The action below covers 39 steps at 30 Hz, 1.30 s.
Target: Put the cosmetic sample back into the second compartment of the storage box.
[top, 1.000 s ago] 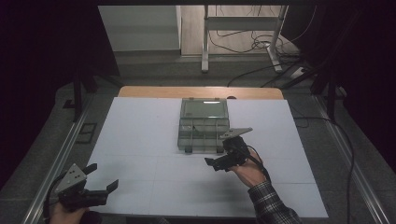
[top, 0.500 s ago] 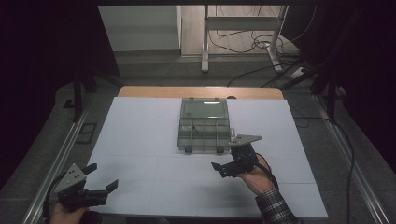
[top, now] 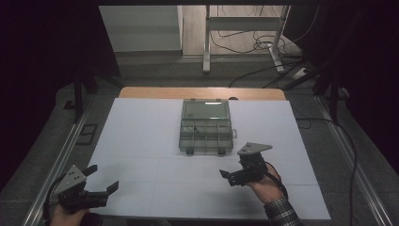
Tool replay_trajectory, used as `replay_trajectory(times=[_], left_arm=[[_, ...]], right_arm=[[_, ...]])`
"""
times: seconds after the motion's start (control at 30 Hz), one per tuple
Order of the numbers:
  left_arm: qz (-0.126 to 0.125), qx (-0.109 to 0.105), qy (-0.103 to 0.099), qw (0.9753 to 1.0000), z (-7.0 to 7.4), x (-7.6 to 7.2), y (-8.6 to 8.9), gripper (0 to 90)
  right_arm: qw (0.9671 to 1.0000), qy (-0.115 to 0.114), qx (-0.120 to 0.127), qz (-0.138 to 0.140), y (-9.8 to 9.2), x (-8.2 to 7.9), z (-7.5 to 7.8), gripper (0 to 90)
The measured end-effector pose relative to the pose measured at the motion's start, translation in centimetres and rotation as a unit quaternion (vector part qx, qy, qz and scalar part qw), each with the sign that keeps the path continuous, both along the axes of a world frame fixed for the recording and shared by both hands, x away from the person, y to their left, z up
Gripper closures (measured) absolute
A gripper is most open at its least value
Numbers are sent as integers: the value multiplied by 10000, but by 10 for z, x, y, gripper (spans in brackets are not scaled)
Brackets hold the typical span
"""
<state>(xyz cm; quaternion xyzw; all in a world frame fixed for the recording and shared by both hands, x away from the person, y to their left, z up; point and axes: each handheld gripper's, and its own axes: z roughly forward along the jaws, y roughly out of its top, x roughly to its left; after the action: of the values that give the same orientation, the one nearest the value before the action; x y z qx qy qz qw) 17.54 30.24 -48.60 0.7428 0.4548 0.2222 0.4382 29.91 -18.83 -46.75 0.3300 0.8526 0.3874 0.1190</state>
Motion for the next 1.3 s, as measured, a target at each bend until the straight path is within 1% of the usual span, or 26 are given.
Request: replay_trajectory(times=[0.17, 0.37, 0.5, 0.7, 0.93, 1.2, 1.3], left_arm=[[3, -14, 2, 10000, 0, 0, 0, 16], [11, -19, 3, 10000, 0, 0, 0, 16], [12, -22, 3, 10000, 0, 0, 1, 16], [16, -21, 4, 10000, 0, 0, 0, 16], [20, -24, 5, 10000, 0, 0, 1, 16], [21, -41, 14, 10000, 0, 0, 1, 17], [28, -42, 10, 10000, 0, 0, 1, 16]], right_arm=[[10000, -3, 35, -43, -8, -6, 0, 10], [9998, -92, 113, -97, -18, -15, 3, 11], [9998, -110, 93, -132, -25, -20, 4, 12], [9995, -125, 114, -276, -39, -27, 5, 12], [9987, -218, 136, -432, -53, -37, 8, 10], [9971, -327, 221, -645, -70, -47, 11, 10], [9965, -331, 258, -721, -76, -51, 11, 9]])
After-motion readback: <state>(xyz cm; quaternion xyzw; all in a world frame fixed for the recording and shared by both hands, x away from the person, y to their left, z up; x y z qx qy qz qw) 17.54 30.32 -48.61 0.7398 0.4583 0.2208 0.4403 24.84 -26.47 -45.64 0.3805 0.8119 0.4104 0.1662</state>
